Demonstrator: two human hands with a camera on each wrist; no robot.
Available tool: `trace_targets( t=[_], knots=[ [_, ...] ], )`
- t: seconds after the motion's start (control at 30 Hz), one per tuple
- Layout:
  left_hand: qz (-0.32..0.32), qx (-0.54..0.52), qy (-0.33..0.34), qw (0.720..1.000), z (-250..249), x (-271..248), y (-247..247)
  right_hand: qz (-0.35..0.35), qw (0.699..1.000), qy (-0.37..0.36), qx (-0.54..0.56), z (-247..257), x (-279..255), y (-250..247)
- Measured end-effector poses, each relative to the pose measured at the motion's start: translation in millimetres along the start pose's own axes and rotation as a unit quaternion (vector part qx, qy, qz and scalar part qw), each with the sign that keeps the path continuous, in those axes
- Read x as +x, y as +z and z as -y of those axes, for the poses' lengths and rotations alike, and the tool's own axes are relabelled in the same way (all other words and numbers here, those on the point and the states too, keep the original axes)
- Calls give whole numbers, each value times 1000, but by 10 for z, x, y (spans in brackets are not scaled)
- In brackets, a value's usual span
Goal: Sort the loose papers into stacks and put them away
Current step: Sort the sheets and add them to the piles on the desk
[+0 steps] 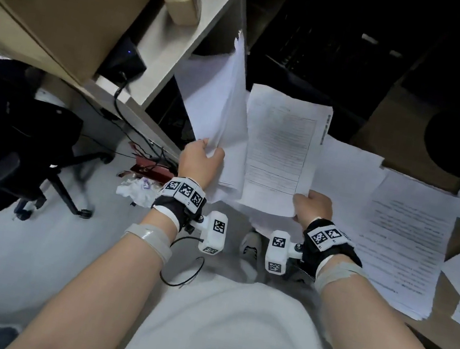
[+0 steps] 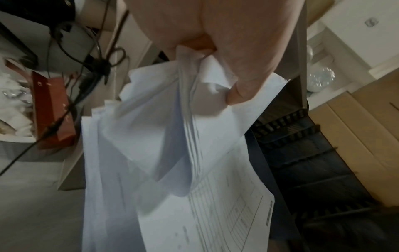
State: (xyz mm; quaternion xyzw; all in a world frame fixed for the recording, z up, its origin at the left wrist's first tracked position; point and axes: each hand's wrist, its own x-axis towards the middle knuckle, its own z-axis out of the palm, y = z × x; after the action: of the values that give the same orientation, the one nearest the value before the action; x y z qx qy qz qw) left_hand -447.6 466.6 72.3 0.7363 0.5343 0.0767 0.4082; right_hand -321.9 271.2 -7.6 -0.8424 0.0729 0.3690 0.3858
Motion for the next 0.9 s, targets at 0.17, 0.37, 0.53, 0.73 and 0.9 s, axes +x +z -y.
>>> trace_targets(
  t=[0.17,0.37,0.53,0.73,0.9],
  knots=[
    [-32,-17,-14,999,209,27,-263,40,999,-12,-1,201,39,486],
    [27,-55,4,998,359,66,-248,93,995,16,-28,265,147,752],
    [97,-113,15,989,261,64,8,31,996,-88,-5,325,16,459],
    [154,-114,40,981,-23,30,389,178,967,-133,127,528,-178,97],
    [176,-84,77,978,-247,-4,580,121,978,-104,133,382,-120,-206]
  ],
)
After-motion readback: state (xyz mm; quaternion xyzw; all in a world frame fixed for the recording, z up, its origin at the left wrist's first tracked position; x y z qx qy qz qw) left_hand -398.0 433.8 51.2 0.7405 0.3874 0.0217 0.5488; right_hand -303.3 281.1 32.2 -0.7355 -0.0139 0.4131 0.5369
